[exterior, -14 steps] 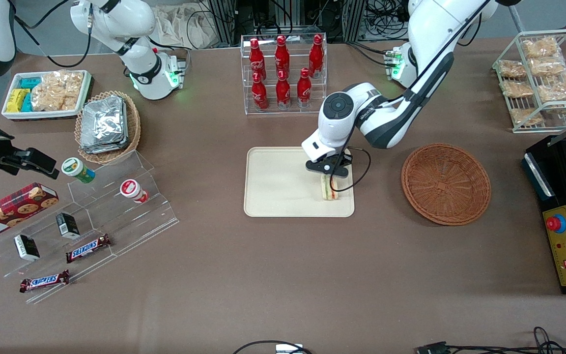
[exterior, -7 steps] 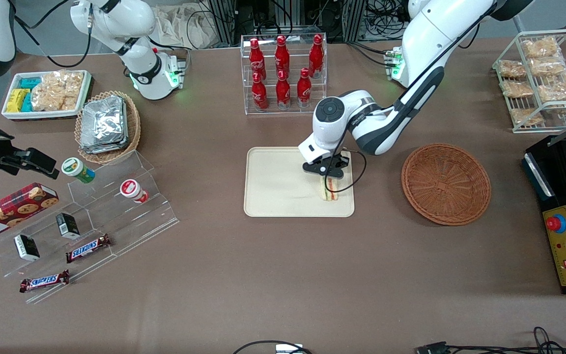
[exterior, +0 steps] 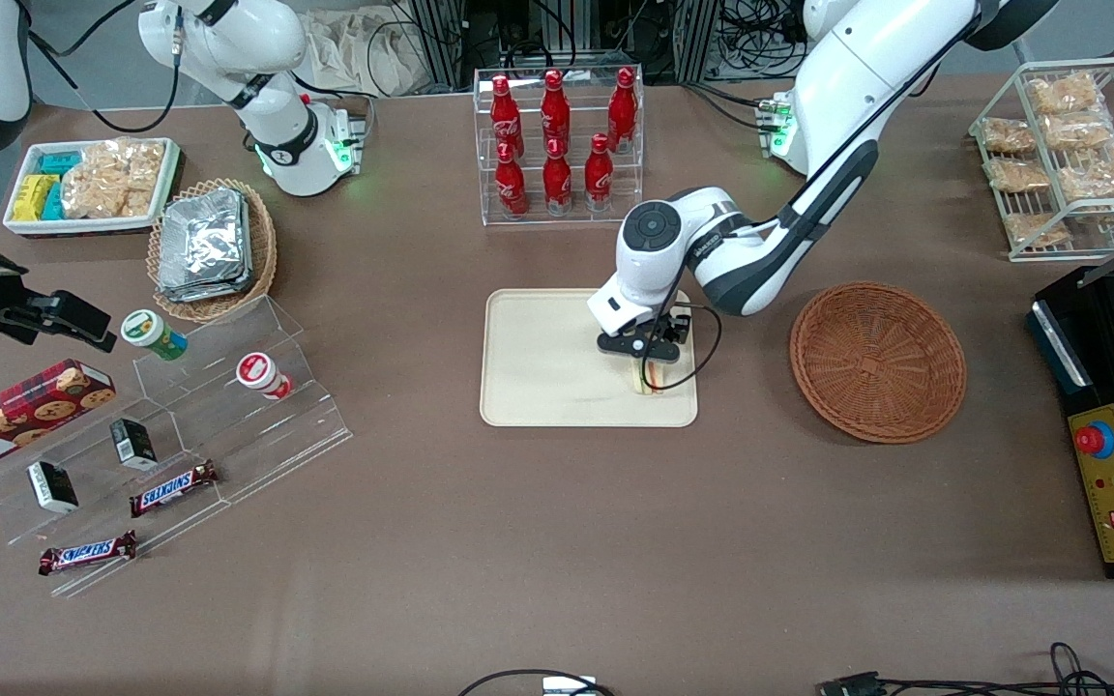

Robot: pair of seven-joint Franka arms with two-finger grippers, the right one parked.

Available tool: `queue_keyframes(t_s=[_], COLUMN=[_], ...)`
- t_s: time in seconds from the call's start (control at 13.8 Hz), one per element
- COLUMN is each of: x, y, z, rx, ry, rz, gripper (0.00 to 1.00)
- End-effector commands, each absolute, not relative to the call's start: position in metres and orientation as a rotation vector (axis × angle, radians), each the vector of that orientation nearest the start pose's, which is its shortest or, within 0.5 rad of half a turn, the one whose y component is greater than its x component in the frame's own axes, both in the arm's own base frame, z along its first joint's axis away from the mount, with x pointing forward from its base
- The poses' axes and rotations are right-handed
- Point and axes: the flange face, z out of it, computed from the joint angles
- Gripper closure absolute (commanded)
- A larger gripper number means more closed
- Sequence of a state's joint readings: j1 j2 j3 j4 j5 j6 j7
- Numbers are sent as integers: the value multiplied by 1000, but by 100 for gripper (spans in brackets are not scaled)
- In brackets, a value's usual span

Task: Place sandwich from basket to tray
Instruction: 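Lower the sandwich onto the tray and open the left gripper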

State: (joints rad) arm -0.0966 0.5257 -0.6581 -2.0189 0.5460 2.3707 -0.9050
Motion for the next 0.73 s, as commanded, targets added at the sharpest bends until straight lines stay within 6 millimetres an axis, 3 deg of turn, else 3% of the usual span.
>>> queue_keyframes(t_s=[0.0, 0.15, 0.44, 0.65], x=[469, 490, 541, 571], y=[-399, -392, -352, -316], z=[263, 295, 361, 396], rx=[-3036, -3011, -2989, -2962], ry=[207, 103, -118, -229], rz=[-83, -54, -66, -76], gripper=[0, 0, 0, 0])
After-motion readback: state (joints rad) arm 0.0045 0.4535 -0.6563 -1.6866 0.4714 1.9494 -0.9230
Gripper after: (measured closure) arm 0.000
